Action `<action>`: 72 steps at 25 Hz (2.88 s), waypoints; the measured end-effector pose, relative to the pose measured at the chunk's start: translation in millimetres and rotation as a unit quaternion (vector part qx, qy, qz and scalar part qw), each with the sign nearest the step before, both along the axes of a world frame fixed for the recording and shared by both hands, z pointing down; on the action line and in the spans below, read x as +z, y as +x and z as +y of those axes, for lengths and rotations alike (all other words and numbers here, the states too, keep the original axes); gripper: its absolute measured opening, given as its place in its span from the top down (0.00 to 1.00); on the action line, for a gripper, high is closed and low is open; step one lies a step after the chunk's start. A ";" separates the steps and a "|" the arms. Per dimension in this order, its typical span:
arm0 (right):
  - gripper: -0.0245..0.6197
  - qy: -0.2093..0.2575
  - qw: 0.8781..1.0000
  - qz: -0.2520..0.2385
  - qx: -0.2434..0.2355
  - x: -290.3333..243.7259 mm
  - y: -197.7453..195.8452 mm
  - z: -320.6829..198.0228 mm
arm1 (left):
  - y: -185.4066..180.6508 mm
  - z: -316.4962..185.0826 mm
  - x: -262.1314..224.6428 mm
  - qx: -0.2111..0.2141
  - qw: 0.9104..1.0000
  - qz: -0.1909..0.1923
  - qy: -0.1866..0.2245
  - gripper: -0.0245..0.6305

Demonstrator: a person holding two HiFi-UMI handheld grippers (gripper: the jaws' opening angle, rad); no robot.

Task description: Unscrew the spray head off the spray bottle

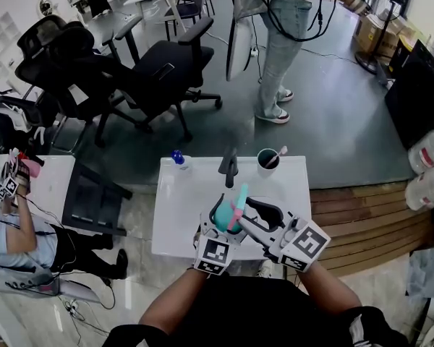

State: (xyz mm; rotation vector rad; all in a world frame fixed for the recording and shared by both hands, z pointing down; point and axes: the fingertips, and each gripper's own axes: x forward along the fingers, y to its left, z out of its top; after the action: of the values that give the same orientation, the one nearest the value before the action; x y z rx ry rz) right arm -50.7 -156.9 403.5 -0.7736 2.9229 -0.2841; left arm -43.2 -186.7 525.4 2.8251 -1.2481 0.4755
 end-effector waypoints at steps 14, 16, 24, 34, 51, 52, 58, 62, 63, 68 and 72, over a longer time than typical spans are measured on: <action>0.76 -0.010 1.000 0.006 0.018 1.3 0.1 -6.2 | 4.4 1.7 0.0 0.006 1.000 0.001 -0.008 0.25; 0.76 -0.004 1.000 0.009 -0.001 0.6 0.3 -5.0 | 6.6 3.4 -0.9 0.019 1.000 0.008 -0.009 0.25; 0.77 0.040 0.976 0.024 -0.211 -17.6 5.5 32.6 | 28.5 39.2 -20.1 0.169 0.985 0.030 0.024 0.25; 0.77 -0.011 0.997 -0.062 -0.052 -4.3 45.2 -16.4 | -14.6 -2.7 -3.1 0.033 0.998 0.046 -0.028 0.25; 0.79 -0.016 0.996 -0.037 -0.077 -10.5 -11.5 24.2 | -25.0 -22.4 17.6 -0.036 0.999 -0.008 -0.030 0.25; 0.78 -0.019 0.997 -0.035 -0.071 -8.0 -11.0 21.6 | -25.5 -22.2 17.1 -0.036 0.999 -0.007 -0.029 0.25; 0.78 -0.035 0.998 -0.026 -0.036 2.0 -0.3 5.3 | -27.1 -21.8 15.8 -0.037 0.999 -0.003 -0.025 0.25; 0.76 -0.044 0.999 -0.017 -0.018 3.9 2.2 -3.0 | -24.3 -20.0 8.2 -0.031 0.999 -0.007 -0.014 0.25; 0.75 -0.046 0.999 -0.015 -0.015 4.7 2.5 -4.4 | -22.2 -19.2 6.6 -0.028 1.000 -0.008 -0.011 0.25; 0.71 -0.049 0.999 -0.012 -0.006 5.7 3.4 -10.4 | -11.6 -13.3 14.0 -0.017 1.000 -0.017 -0.008 0.25; 0.67 -0.056 0.998 -0.009 -0.003 5.4 0.9 -12.4 | -5.7 -10.0 11.7 -0.011 1.000 -0.025 -0.005 0.25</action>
State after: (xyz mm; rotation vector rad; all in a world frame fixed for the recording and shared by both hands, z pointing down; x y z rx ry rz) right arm -49.8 -169.4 408.9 -0.7720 2.9148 -0.4560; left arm -48.9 -196.7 537.1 2.8059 -1.2797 0.5530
